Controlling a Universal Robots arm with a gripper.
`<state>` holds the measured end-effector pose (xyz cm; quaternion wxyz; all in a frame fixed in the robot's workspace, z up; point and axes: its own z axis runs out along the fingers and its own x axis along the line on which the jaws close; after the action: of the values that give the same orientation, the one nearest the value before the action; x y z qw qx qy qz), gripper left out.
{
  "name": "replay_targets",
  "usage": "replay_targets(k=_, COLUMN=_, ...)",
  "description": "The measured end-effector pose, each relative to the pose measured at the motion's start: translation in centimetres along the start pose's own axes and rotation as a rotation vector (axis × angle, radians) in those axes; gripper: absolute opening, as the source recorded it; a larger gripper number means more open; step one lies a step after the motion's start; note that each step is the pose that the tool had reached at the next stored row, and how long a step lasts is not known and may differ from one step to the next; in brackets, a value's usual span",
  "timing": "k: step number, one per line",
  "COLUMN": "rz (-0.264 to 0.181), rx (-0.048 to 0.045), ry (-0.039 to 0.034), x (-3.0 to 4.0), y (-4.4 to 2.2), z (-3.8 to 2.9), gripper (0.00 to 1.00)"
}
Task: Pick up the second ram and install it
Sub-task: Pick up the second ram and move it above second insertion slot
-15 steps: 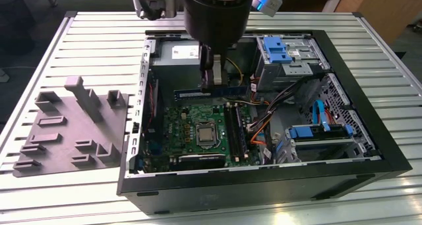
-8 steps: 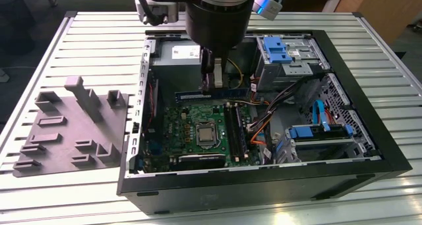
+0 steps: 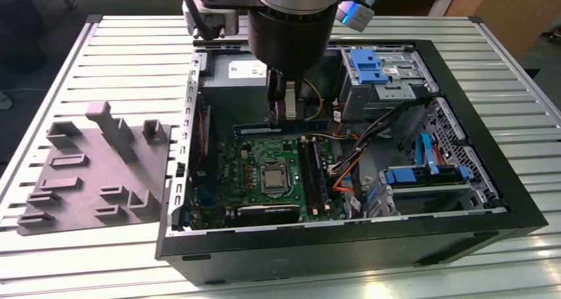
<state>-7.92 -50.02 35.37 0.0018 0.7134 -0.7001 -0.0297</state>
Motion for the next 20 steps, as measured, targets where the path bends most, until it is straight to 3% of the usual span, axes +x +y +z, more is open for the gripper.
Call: replay_targets(k=20, rz=0.0, rx=-0.0006, ry=0.0, x=0.03, y=-0.19, z=0.73, gripper=0.11)
